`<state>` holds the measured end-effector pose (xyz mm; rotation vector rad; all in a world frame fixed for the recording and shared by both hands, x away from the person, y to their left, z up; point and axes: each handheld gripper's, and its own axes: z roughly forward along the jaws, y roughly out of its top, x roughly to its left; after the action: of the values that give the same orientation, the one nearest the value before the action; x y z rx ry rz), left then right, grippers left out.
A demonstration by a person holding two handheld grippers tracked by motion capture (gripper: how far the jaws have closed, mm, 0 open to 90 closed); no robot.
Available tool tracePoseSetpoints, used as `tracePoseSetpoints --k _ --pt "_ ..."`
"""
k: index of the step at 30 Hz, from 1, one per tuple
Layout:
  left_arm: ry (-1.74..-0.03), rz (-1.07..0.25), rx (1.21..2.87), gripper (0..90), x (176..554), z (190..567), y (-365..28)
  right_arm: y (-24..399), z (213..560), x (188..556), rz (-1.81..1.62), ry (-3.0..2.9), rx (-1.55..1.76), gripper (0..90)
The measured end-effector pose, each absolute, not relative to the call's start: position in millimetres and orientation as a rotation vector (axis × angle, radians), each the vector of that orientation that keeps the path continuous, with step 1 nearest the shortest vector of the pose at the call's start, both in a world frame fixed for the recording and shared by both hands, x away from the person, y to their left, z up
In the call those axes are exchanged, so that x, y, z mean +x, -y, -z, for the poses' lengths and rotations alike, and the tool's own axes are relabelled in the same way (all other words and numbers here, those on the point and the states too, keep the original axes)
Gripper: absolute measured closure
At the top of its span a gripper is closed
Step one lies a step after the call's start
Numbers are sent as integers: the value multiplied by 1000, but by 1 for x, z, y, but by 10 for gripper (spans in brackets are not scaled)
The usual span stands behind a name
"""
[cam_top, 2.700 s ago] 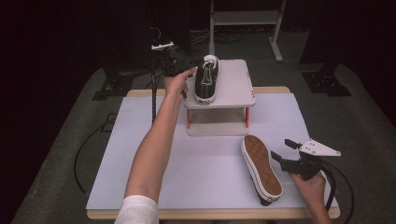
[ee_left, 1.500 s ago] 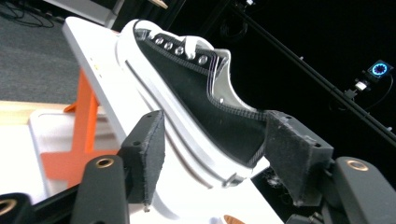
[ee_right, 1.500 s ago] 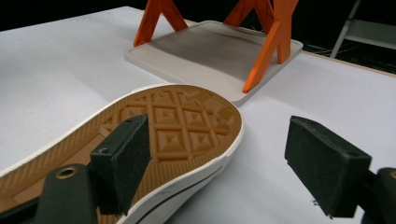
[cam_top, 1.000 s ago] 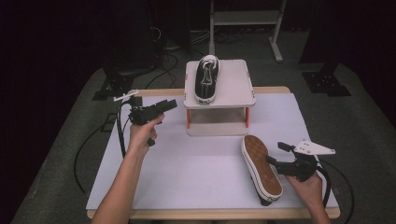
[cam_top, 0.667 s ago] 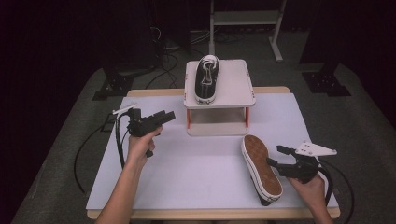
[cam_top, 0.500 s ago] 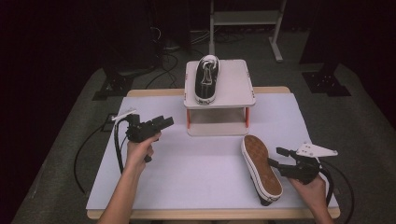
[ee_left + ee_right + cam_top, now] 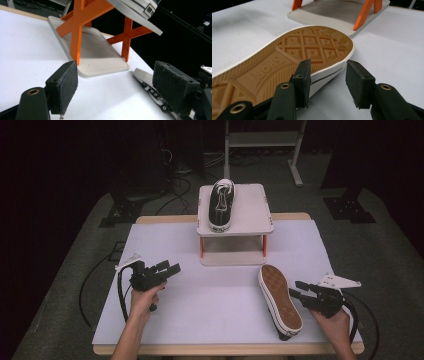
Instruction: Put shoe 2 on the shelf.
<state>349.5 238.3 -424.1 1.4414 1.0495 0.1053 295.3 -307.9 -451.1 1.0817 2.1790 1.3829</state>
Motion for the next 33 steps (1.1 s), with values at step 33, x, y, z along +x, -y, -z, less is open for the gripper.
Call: tracePoseSetpoints --k 33 --pt "-1070 -144 1471 182 339 440 -250 288 456 296 -1347 -2271 1070 752"
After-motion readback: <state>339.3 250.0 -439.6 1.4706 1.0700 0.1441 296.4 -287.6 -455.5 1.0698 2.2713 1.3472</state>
